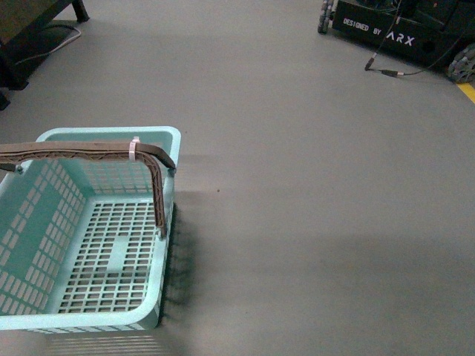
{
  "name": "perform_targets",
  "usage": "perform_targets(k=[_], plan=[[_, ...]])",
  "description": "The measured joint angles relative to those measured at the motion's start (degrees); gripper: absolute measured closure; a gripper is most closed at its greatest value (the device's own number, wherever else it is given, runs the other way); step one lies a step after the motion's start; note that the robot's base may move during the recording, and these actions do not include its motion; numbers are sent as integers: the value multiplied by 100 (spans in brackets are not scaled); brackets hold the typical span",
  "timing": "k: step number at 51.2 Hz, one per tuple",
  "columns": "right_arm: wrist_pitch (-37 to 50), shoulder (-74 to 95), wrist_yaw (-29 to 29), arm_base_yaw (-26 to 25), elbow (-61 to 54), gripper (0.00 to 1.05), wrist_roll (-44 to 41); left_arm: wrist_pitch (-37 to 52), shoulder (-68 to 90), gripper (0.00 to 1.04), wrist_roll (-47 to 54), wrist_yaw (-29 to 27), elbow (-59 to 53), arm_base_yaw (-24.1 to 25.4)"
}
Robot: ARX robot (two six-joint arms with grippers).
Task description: Pick mango and avocado into basket
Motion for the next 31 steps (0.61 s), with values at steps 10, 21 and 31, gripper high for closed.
perform_targets(k=[10,21,31], plan=[[0,0,2,0,0,8,0,-9,-9,71,0,0,0,0],[0,0,2,0,0,8,0,-9,-11,33,0,2,0,0],[0,0,2,0,0,8,0,-9,-11,8,7,2,0,0]])
